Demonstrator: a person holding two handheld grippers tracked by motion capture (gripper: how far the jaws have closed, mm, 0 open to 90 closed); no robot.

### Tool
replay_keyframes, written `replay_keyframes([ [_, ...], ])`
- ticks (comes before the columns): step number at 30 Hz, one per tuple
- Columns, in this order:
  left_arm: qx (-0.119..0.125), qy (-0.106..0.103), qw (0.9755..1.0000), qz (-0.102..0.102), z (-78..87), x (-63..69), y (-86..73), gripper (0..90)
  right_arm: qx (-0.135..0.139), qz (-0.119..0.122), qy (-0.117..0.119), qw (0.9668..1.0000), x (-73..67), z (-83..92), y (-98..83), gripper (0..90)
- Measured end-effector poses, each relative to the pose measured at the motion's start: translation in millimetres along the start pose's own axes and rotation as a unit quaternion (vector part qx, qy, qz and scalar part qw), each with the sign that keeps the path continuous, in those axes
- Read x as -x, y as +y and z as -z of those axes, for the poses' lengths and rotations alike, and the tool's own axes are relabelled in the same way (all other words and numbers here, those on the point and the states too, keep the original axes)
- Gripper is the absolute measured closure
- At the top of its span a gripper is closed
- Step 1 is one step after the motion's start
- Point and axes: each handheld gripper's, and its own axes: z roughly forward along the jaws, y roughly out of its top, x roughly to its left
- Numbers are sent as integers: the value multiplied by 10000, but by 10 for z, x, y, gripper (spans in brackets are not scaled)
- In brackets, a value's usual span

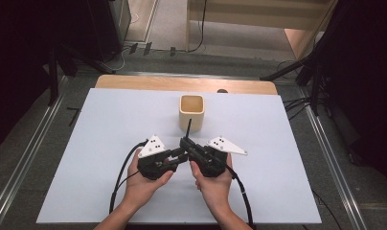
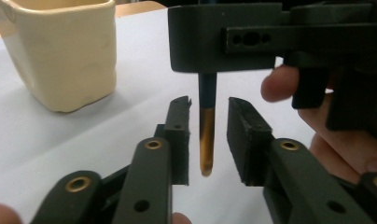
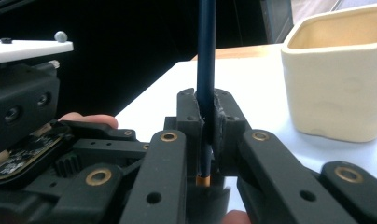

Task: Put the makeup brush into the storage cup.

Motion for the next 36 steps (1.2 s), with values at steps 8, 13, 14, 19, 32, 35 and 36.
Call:
replay_keyframes([
  [8,180,-195,9995,-143,112,-142,6,493,126,425,-313,9985,102,109,98,842],
  [13,289,-177,9994,-58,201,-230,52,439,39,757,-390,9964,142,136,127,842],
  [14,306,-142,9994,-9,246,-265,77,424,-32,935,-453,9946,163,139,128,842],
  [19,324,-81,9994,34,325,-312,119,424,-262,1435,-558,9877,219,112,96,842],
  [32,240,-237,9992,220,405,-336,196,495,-707,2919,-751,9509,176,-20,-58,841],
  [35,211,-255,9992,243,409,-331,207,514,-750,3195,-806,9412,149,-48,-91,841],
  [36,173,-272,9992,251,406,-328,210,520,-762,3290,-810,9378,141,-53,-102,841],
])
